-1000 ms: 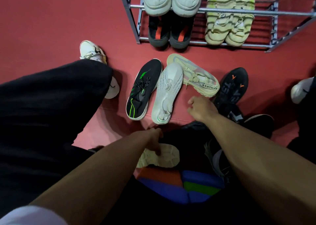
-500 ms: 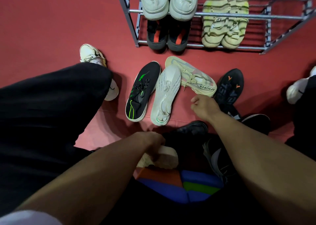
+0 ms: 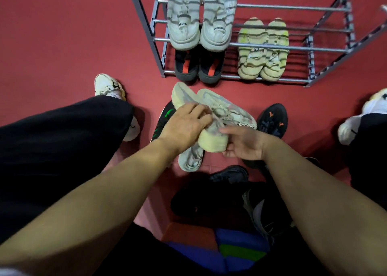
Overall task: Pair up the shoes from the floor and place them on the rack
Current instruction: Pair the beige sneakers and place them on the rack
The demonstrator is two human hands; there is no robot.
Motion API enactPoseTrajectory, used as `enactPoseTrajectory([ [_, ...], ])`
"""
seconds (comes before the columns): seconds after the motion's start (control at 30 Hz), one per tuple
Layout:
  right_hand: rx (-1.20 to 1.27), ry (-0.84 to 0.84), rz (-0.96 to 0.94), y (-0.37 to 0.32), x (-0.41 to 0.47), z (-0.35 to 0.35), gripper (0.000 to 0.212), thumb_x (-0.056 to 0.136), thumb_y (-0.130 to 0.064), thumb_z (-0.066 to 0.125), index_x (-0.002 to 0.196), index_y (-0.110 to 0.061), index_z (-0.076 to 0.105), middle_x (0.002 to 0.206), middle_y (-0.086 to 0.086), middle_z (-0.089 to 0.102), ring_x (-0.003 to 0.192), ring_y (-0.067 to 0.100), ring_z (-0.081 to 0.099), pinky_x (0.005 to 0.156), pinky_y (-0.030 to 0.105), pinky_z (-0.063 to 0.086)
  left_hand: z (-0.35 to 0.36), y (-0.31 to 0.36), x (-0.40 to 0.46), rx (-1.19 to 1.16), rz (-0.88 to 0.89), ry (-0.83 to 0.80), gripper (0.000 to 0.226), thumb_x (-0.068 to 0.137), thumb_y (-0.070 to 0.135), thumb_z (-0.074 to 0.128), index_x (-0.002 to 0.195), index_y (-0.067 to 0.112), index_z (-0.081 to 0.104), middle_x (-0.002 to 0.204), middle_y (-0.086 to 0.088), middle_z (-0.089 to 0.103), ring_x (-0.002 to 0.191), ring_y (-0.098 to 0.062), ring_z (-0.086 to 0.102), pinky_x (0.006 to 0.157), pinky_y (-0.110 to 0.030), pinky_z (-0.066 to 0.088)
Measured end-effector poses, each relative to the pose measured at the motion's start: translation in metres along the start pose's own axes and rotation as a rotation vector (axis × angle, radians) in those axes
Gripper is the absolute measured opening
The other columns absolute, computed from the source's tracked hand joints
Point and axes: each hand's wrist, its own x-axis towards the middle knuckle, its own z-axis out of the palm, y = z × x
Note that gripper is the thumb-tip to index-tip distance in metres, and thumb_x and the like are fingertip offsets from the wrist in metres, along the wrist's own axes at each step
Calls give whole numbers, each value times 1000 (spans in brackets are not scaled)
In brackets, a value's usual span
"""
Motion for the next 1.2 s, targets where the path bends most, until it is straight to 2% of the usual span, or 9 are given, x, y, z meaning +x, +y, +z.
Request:
enactPoseTrajectory([
  [0.07, -73, 47, 15, 11, 10, 5, 16, 89, -18, 63, 105, -18, 63, 98, 2, 70, 82, 17, 66, 64, 27, 50, 24, 3, -20, -38, -221, -102, 46, 78, 16, 59, 123, 17, 50, 139, -15, 48, 124, -40, 46, 104, -46, 41],
  [0.17, -76, 174, 39, 35, 28, 4, 44, 90, -7, 64, 131, -19, 53, 112, 3, 71, 97, 20, 69, 68, 30, 55, 40, 15, -50, -303, -756, -246, 49, 85, 30, 56, 130, 16, 41, 135, -15, 40, 118, -40, 44, 103, -45, 35],
  [0.3, -165, 293, 30, 44, 40, 9, 59, 86, -6, 69, 138, -23, 46, 116, 3, 69, 102, 21, 69, 85, 39, 56, 34, 29, -46, -1286, -1503, -321, 45, 85, 48, 61, 112, 14, 54, 102, -9, 63, 85, -29, 62, 77, -39, 53],
  [0.47, -228, 201, 115, 14, 38, 21, 38, 92, -45, 57, 121, -22, 57, 118, 7, 66, 98, 27, 67, 80, 38, 56, 52, 28, -53, -1502, -1533, -255, 57, 72, 40, 78, 114, 14, 51, 102, -9, 69, 78, -26, 71, 63, -40, 61],
  [0.53, -551, 482, -30, -4, 46, 12, 37, 96, -47, 47, 108, -17, 64, 114, 9, 66, 90, 24, 63, 74, 32, 50, 57, 23, -56, -1623, -1551, -165, 28, 84, 22, 70, 103, 16, 51, 86, -8, 65, 51, -15, 61, 47, -28, 54],
  [0.67, -1209, 1088, -218, -29, 60, -21, 33, 93, -26, 46, 123, -18, 53, 131, 14, 49, 119, 36, 45, 95, 42, 41, 64, 19, -51, -1524, -1479, -82, 19, 90, 9, 61, 103, 13, 48, 81, -9, 58, 55, -16, 51, 44, -17, 42],
  [0.83, -1308, 1029, 82, -39, 75, -51, 41, 95, -32, 44, 126, -9, 57, 134, 14, 52, 126, 36, 40, 102, 47, 33, 79, 20, -55, -1500, -1455, -173, 23, 86, 20, 70, 96, 9, 53, 61, -6, 48, 41, -13, 43, 45, -18, 34],
  [1.1, -1607, 1112, -314, -40, 43, -39, 24, 89, -10, 43, 111, -6, 51, 118, 18, 56, 106, 40, 51, 88, 47, 39, 70, 12, -46, -1191, -1445, -65, 10, 83, 28, 66, 79, 19, 63, 83, -4, 70, 76, -23, 65, 80, -32, 54],
  [1.2, -1747, 1167, -411, -43, 16, -18, 21, 85, -5, 46, 105, -8, 49, 113, 15, 55, 100, 38, 50, 85, 49, 36, 56, 13, -38, -1298, -1440, -14, 14, 84, 27, 64, 88, 14, 66, 74, 0, 66, 69, -19, 59, 69, -29, 51],
])
